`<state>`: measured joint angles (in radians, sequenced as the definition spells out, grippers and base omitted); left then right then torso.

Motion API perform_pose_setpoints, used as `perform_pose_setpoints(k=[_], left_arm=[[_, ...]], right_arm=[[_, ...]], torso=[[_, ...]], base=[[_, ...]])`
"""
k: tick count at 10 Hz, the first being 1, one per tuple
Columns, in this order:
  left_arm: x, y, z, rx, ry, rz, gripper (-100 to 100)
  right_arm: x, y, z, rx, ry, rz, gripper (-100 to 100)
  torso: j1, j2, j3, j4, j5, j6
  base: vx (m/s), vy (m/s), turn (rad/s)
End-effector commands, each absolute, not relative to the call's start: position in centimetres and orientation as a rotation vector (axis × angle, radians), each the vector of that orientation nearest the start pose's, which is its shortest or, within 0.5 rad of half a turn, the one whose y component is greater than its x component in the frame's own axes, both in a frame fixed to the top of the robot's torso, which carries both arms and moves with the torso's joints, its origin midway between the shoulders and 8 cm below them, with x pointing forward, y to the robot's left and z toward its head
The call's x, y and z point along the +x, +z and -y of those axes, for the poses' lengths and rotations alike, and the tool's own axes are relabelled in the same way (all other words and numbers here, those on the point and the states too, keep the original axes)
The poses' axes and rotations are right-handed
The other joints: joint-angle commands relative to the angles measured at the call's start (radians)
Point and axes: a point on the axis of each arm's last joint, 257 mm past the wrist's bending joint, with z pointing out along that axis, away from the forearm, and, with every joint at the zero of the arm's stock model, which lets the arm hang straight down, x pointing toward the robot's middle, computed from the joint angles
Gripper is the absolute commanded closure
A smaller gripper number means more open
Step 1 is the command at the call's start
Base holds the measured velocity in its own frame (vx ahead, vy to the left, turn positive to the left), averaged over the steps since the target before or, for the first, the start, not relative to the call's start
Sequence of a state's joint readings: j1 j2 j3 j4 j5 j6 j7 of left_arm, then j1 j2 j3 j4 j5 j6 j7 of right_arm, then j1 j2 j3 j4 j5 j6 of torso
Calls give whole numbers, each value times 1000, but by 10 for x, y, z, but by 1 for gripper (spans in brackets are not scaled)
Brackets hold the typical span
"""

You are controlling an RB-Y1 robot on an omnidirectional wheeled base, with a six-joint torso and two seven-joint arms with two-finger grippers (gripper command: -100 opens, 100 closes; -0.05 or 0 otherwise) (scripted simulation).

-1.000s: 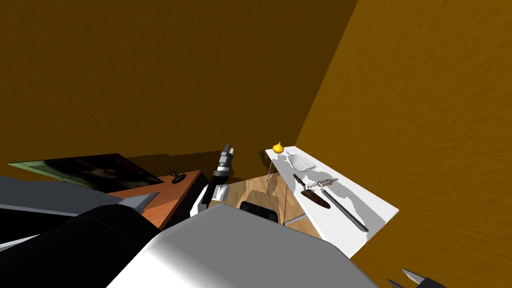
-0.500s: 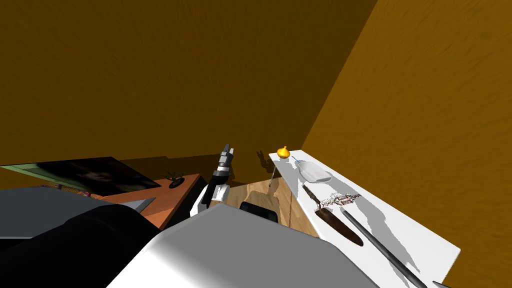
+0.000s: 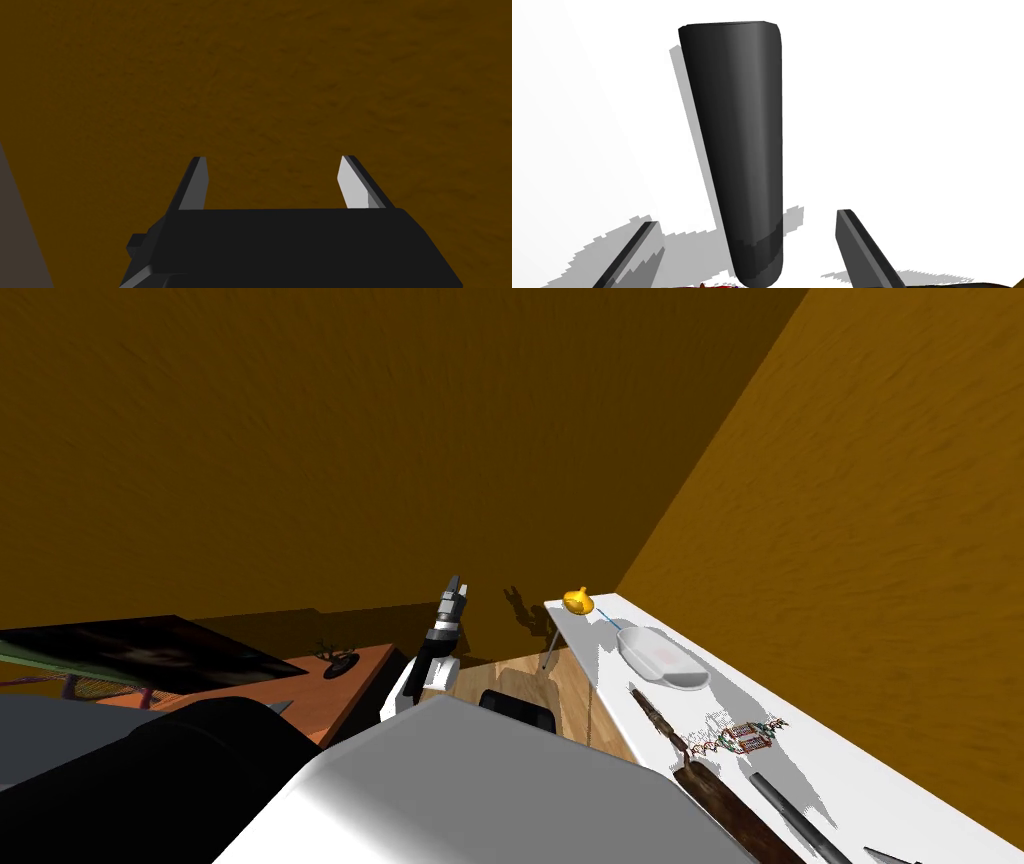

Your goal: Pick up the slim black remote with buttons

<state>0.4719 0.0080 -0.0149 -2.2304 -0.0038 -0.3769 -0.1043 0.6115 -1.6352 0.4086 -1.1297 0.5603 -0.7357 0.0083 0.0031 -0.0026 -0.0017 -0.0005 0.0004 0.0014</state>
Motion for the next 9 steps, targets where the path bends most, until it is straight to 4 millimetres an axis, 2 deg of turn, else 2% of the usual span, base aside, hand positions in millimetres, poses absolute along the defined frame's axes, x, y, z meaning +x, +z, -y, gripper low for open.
perform_pose_setpoints(k=[1, 3, 4, 5, 9], left_arm=[[376, -14, -276, -724, -1194, -753, 0], [376, -14, -276, -724, -1194, -753, 0], [376, -14, -276, -724, -1194, -753, 0], [376, -14, -276, -724, -1194, -753, 0], [376, -14, -276, -724, -1194, -753, 0]], right_arm=[[116, -340, 656, -550, 13, -2856, -100], [106, -353, 654, -531, 13, -2857, -100], [110, -349, 656, -537, 14, -2857, -100], [110, -349, 656, -537, 13, -2857, 100], [110, -349, 655, -538, 16, -2857, 100]], torso=[[0, 0, 0, 0, 0, 0], [-2, 2, 2, 1, -1, 0], [-3, 3, 2, 1, -1, 0], [-2, 3, 2, 1, -1, 0], [-7, 3, 2, 1, -4, 0]], base=[[18, -5, 79], [15, -18, 83], [8, -11, 13], [0, 0, 0], [0, 0, 0]])
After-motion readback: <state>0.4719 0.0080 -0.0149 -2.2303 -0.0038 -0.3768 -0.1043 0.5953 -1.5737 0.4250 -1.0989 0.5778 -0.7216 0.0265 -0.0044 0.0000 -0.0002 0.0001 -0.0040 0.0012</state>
